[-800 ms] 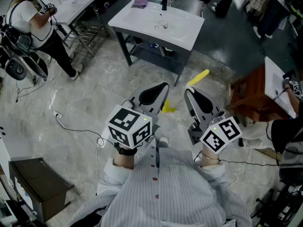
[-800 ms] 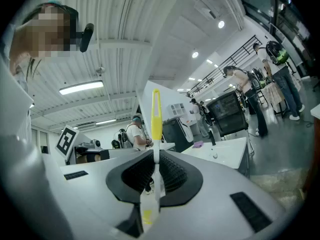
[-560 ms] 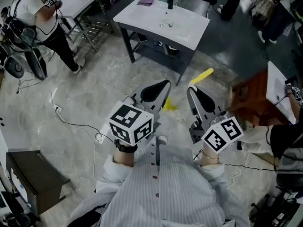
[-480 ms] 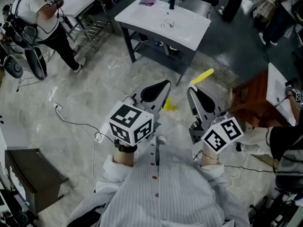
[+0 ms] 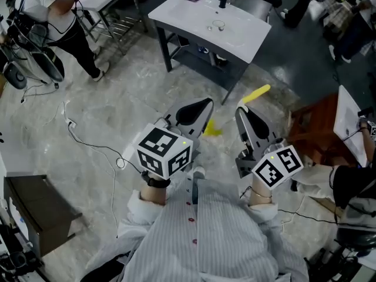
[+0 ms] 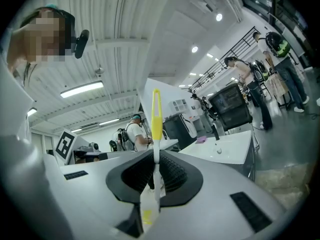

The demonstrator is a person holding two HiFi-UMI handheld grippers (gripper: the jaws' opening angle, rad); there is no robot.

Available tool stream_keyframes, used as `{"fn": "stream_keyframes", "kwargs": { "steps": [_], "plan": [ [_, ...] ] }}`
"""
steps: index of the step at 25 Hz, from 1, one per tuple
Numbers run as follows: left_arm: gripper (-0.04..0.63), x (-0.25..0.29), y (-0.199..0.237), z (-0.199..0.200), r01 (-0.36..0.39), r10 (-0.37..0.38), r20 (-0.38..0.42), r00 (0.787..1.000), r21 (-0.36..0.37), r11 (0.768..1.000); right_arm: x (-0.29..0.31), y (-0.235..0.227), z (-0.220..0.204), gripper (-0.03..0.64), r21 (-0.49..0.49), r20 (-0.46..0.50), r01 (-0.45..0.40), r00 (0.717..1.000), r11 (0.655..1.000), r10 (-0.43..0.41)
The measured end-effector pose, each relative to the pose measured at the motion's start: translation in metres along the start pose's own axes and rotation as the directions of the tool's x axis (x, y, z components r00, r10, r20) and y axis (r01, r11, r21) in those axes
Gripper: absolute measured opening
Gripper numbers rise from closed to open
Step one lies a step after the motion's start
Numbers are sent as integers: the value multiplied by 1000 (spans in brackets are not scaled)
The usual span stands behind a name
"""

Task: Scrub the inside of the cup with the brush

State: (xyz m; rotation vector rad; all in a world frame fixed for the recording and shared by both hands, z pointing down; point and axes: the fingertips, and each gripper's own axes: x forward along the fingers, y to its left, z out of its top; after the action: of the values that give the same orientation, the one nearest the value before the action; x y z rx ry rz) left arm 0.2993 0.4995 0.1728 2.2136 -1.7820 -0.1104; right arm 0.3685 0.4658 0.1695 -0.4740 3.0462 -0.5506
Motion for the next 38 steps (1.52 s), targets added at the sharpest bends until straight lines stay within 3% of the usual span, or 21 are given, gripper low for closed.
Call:
{"fn": "stream_keyframes", "kwargs": {
  "steps": [16,25,38],
  "plan": [
    [9,108,185,68,50,-49,-36,998,15,999,196,-80,31,57,5,-31,53,998,999,-53],
    [9,130,293,94,44,-43,-40,998,18,999,295,-108,43,57,3,-8,105,994,994,-105],
    [9,170,359,88,67,-67,-98,993,-6,998,351,-162,39,57,60,-27,200,980,978,-199]
  ]
}}
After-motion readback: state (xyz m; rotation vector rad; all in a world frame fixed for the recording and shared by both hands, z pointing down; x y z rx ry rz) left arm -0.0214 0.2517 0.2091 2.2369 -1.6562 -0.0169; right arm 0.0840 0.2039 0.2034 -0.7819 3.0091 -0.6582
